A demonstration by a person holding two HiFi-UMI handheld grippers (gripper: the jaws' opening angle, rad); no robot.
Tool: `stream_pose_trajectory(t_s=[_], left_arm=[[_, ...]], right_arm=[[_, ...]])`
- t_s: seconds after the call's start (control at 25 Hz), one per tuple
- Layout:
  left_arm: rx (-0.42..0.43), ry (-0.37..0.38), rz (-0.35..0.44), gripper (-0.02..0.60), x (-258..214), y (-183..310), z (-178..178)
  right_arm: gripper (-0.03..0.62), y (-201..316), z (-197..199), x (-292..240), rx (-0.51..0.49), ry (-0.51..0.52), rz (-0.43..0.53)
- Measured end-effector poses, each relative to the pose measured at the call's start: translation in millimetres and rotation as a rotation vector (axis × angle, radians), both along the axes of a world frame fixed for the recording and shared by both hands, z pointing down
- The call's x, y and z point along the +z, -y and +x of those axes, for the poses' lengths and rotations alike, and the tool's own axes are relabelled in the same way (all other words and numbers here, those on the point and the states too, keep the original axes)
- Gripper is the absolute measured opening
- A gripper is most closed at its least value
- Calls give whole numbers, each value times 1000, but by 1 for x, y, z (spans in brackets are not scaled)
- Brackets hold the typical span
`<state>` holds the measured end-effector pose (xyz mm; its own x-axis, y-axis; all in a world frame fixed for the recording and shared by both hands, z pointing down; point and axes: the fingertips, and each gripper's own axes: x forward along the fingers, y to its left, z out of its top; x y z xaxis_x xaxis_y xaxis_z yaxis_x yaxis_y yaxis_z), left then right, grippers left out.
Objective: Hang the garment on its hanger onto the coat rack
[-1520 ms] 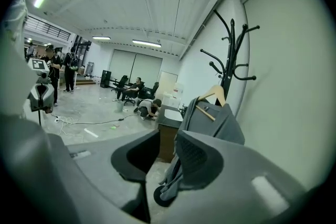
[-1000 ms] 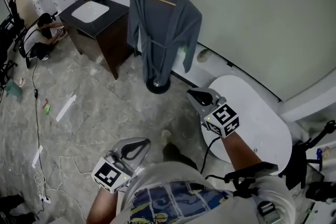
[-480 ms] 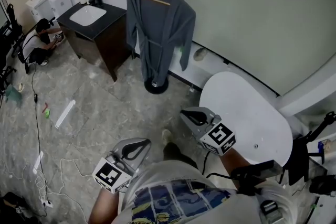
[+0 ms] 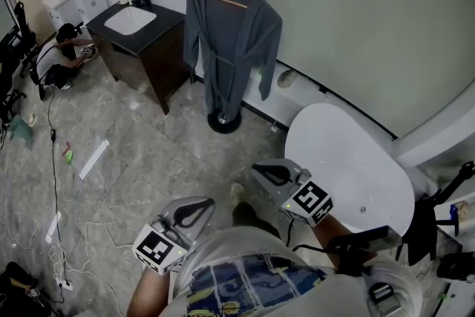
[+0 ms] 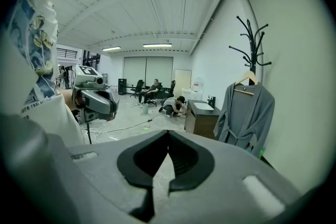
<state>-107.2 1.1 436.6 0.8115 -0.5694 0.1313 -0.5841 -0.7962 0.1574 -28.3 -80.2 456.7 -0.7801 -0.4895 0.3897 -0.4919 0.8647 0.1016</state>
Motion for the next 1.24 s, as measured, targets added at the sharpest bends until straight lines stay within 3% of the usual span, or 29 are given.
stream_pose_trajectory(t_s=[0.72,1.24], left_arm=[[17,5,-12,12,5,-5,6],[15,7,-40,12,17,29,8]], right_arm=[[2,-13,-11,2,-58,-16,3],[2,35,-3,9,-46,-24,0]])
